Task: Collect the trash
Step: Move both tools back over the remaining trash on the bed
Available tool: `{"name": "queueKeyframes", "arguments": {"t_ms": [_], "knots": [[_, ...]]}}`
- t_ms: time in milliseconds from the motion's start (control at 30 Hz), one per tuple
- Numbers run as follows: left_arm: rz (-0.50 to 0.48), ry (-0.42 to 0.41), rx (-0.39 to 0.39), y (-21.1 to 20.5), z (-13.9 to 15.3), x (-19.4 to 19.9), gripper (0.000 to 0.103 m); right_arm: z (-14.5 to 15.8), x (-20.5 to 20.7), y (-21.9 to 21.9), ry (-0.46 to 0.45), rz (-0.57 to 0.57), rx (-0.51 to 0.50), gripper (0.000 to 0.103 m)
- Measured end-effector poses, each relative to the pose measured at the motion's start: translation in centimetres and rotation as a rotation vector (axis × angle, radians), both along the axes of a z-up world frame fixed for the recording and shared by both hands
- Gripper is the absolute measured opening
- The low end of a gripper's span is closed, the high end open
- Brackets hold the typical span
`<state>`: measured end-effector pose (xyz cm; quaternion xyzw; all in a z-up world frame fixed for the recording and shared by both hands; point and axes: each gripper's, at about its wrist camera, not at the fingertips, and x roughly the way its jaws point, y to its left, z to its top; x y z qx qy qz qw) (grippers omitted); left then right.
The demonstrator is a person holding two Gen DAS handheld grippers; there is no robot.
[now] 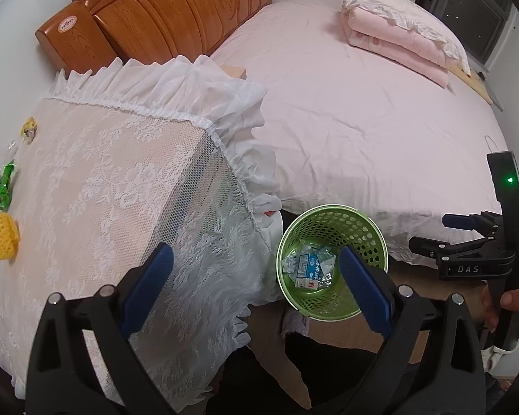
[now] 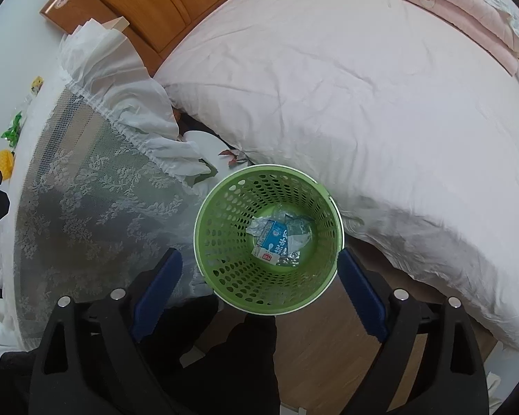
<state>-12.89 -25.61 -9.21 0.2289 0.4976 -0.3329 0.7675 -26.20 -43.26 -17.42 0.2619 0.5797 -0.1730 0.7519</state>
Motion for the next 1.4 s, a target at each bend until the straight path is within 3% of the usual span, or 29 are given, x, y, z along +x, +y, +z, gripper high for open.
{"name": "queueKeyframes", "arguments": {"t_ms": [233,400,533,700,1033,1400], "knots": [[0.102,-0.043,-0.032,3.3,2.0,2.0,0.092,4.2,3.6,1.8,-0.084,0.058,-0.053,0.100],[0.217,-0.090,-0.061,8.0,4.1,4.1,0.093,7.7,7.4,4.3,-0.168,0.139,-0.078,0.101],[0.292,-0.164,-0.039,11.9,5.1,5.5,0.093,10.0,11.0,7.0,-0.234,0.205,-0.076,0.101],[0.391,-0.156,-0.038,16.7,5.1,7.8,0.093,12.2,15.3,11.0,-0.277,0.286,-0.083,0.101],[0.538,-0.161,-0.038,22.8,4.5,11.1,0.093,14.2,20.3,16.8,-0.302,0.386,-0.073,0.101],[0.659,-0.171,0.001,25.9,1.4,18.8,0.093,14.5,24.9,21.3,-0.310,0.434,-0.059,0.101]]}}
